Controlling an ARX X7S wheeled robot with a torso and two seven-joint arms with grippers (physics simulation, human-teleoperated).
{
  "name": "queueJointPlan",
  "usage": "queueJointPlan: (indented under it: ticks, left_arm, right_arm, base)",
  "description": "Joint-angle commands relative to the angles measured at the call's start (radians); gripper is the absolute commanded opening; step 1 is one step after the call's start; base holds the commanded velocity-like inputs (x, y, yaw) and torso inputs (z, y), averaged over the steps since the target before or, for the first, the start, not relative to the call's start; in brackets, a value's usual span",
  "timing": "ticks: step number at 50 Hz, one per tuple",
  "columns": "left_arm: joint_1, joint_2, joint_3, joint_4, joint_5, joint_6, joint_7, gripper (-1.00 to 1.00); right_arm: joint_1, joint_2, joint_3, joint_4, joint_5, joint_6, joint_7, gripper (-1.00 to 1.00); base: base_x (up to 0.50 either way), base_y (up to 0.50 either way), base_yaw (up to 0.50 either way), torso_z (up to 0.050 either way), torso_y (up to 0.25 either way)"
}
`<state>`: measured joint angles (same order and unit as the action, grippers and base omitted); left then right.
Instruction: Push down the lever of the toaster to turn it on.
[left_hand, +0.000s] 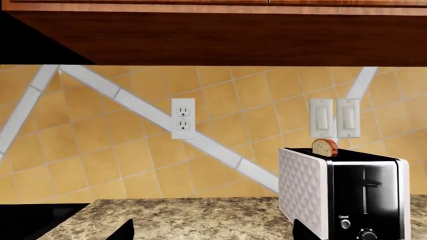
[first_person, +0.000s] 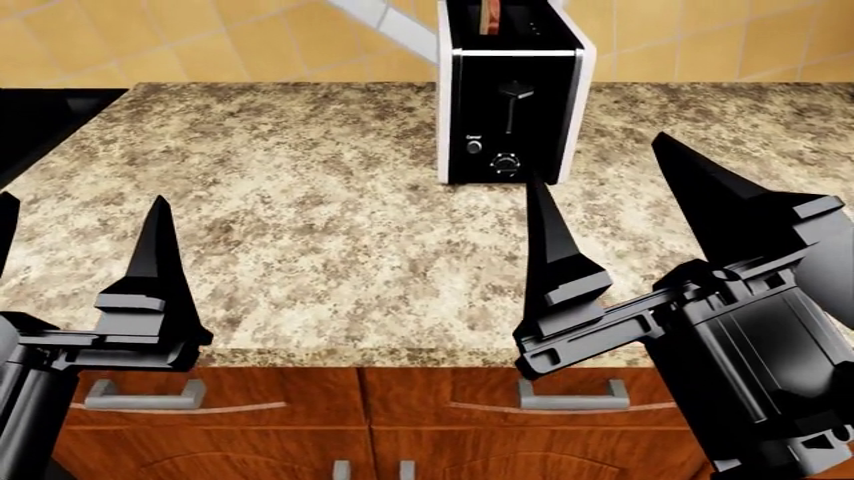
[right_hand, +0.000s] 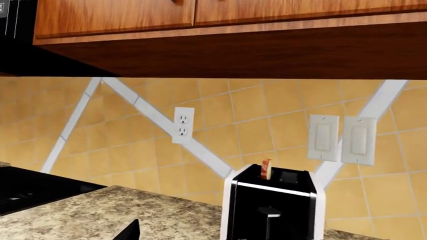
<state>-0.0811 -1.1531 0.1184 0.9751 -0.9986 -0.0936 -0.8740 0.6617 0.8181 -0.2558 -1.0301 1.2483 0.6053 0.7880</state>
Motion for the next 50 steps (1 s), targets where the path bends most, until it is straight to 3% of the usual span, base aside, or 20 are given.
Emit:
queueJointPlan:
  ticks: [1, 29, 50]
  left_arm:
    - [0.010, -0.001, 0.002, -0.003, 0.006, 0.008, 0.002, 1.00]
    - [0.010, -0.003, 0.004, -0.010, 0.005, 0.015, 0.000, 1.00]
    - [0.036, -0.004, -0.005, -0.021, 0.016, 0.035, 0.003, 1.00]
  right_arm:
    - [0.002, 0.004, -0.017, 0.002, -0.010, -0.019, -0.001, 1.00]
    - [0.042, 0.009, -0.057, 0.017, -0.003, -0.025, 0.015, 1.00]
    - [0.194, -0.126, -0.152, 0.271, -0.015, 0.045, -0.020, 1.00]
  base:
    - [0.32, 0.01, 0.00, 0.000, 0.000]
    - [0.33, 0.00, 0.00, 0.000, 0.001]
    - [0.00, 0.00, 0.00, 0.000, 0.000]
